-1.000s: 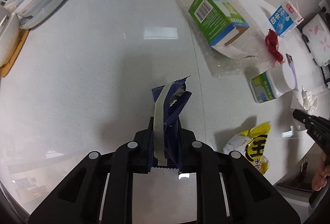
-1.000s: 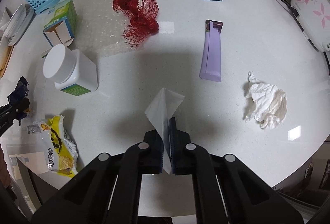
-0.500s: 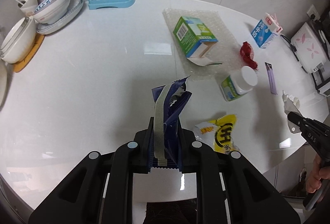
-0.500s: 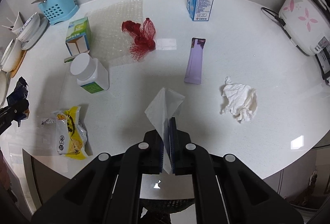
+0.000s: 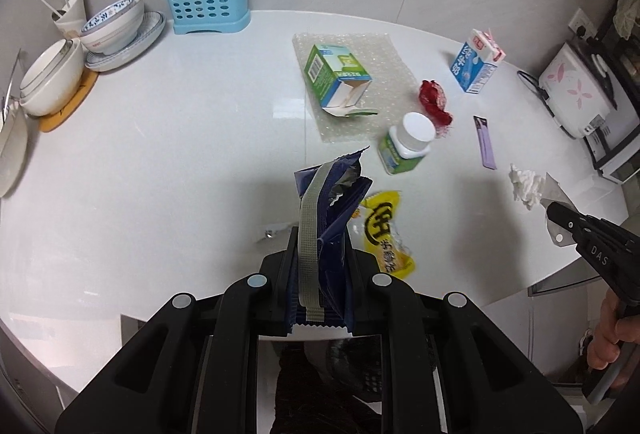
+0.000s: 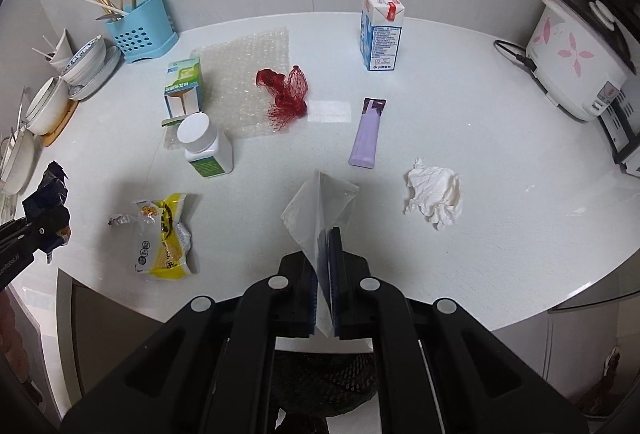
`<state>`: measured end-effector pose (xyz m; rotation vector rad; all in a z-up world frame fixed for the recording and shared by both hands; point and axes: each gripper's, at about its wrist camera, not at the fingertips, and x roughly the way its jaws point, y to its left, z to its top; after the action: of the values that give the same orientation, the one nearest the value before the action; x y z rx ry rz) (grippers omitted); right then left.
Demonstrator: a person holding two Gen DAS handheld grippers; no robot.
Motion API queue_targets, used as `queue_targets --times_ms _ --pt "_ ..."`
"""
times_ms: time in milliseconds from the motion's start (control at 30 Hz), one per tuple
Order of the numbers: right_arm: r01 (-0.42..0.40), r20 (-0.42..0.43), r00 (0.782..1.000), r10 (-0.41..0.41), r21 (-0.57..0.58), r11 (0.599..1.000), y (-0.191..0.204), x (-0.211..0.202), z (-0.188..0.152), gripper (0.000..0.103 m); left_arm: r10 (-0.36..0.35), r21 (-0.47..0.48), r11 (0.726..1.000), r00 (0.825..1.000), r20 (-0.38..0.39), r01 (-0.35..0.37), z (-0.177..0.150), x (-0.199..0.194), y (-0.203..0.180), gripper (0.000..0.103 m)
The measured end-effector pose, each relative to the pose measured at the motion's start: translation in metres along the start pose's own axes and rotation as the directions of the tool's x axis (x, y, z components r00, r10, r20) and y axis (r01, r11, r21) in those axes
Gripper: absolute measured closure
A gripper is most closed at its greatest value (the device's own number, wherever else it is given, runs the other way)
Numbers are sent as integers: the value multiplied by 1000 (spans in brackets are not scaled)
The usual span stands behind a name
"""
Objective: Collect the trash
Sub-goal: 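Carry the blue wrapper and clear bag down over the green wastebasket with both tools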
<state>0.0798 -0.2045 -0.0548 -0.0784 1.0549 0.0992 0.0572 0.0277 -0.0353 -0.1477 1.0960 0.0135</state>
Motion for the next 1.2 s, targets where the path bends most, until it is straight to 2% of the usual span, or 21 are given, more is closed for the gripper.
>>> queue_targets --times_ms 300,667,933,1200 --pt "-11 27 1000 11 -2 1000 -4 -25 -33 99 -43 37 998 999 11 42 -40 -19 -33 87" --pt "-14 24 1000 15 -13 1000 -13 -42 -79 99 -83 95 992 997 5 82 -92 -24 -69 87" --pt "-18 -6 1000 18 -11 1000 -26 -38 -115 99 -113 149 982 993 -22 115 -131 -12 -94 87" --pt "-35 -18 999 35 -17 999 -35 -30 -144 99 -116 173 977 992 -51 123 -156 8 -111 87"
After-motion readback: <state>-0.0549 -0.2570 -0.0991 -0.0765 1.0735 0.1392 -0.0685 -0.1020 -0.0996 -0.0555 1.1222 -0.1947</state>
